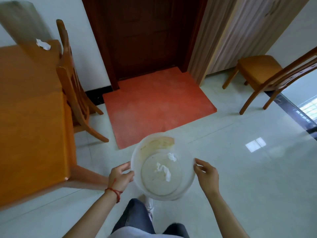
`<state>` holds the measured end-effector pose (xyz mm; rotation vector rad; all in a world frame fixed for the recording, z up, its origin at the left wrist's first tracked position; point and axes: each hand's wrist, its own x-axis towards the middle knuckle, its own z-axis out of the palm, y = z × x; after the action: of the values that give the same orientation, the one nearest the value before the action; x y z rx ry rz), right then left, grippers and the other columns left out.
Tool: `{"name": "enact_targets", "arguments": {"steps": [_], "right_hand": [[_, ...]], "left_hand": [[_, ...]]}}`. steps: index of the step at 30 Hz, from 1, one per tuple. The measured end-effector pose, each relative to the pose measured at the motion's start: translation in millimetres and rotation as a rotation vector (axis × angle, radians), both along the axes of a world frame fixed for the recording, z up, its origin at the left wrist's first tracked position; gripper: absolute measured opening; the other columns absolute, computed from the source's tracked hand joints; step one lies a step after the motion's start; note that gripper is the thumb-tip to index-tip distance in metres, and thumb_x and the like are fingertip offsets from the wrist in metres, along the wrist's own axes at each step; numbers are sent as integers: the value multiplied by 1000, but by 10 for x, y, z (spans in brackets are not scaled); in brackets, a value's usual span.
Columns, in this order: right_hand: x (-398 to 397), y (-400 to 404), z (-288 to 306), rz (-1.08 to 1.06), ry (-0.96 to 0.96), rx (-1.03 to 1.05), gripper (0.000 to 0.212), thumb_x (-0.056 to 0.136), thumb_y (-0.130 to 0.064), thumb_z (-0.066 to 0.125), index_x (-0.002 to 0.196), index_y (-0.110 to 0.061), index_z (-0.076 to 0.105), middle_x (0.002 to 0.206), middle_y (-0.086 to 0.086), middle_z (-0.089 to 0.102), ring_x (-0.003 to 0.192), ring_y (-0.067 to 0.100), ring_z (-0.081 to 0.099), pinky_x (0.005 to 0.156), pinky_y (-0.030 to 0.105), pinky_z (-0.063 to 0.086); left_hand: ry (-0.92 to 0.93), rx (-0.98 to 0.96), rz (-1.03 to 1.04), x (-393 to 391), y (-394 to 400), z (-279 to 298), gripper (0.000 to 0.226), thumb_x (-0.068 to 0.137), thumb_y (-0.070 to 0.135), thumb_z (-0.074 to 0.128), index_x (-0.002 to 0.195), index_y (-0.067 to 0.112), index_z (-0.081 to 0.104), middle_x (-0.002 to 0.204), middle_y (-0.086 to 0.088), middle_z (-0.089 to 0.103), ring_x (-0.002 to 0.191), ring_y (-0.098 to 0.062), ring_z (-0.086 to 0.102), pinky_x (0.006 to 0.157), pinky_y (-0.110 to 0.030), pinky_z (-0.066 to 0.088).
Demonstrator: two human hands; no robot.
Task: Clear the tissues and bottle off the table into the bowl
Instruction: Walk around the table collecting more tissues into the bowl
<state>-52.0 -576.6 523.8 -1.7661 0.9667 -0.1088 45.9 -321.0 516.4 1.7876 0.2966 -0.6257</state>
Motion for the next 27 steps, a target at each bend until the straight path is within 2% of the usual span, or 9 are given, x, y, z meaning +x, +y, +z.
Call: {"name": "enact_targets", "arguments": {"steps": [2,5,9,12,15,18,21,24,27], "right_hand": [[308,-81,27,15,-12,-8,25,86,-9,57,111,-10,65,105,7,68,85,14,61,60,7,44],[736,-199,58,27,-19,9,25,86,-9,57,110,-10,64,105,8,68,85,15,61,64,10,40],[1291,-410,67,59,-27,-14,24,86,-8,57,108,-11,65,101,7,69,79,6,59,63,8,39],[1745,-610,38,104,-32,-13,23,85,-8,58,106,-12,67,97,6,69,77,3,60,57,3,41],[2225,-808,14,182,-45,-17,23,84,-7,59,105,-12,68,98,5,69,77,6,62,62,11,43],[2701,-998,46,274,-64,-20,24,82,-2,59,103,-10,68,97,5,69,73,0,63,64,13,46],[3154,-1166,63,363,-71,-69,23,79,1,62,98,-8,70,92,6,69,68,-12,61,59,1,43],[3621,-1284,97,400,-79,-102,24,77,0,64,99,-8,71,85,5,67,69,3,62,59,3,42],[4052,-1286,138,437,-72,-118,23,78,-2,64,98,-10,72,82,2,65,75,16,59,61,12,43]], "left_hand": [[2,-20,47,275,-90,30,34,70,2,61,91,28,67,92,5,65,76,-8,61,52,-12,52],[-8,-1,81,639,-194,96,48,59,14,58,107,16,68,102,0,66,76,-9,62,60,-15,54],[-34,0,126,1105,-351,78,46,72,3,62,118,6,61,113,-4,63,90,-19,62,58,-10,54],[-29,1,174,1441,-489,43,53,69,6,63,121,5,59,116,-8,63,90,-20,62,57,-10,54],[-20,4,252,1753,-653,42,55,61,11,62,115,6,63,103,-7,68,75,-17,60,55,-13,54],[-23,-15,325,2036,-808,76,40,67,0,62,106,9,68,69,14,71,72,-20,56,60,-21,55],[-23,-20,405,2302,-937,114,42,71,-6,63,111,8,66,85,-2,70,75,-21,59,57,-17,56],[-34,-24,455,2575,-1044,143,42,73,-7,63,113,8,64,104,-12,65,79,-21,61,56,-14,56],[-27,-15,500,2836,-1099,139,40,73,-6,64,111,6,65,107,-9,64,86,-25,61,53,-14,55]]}}
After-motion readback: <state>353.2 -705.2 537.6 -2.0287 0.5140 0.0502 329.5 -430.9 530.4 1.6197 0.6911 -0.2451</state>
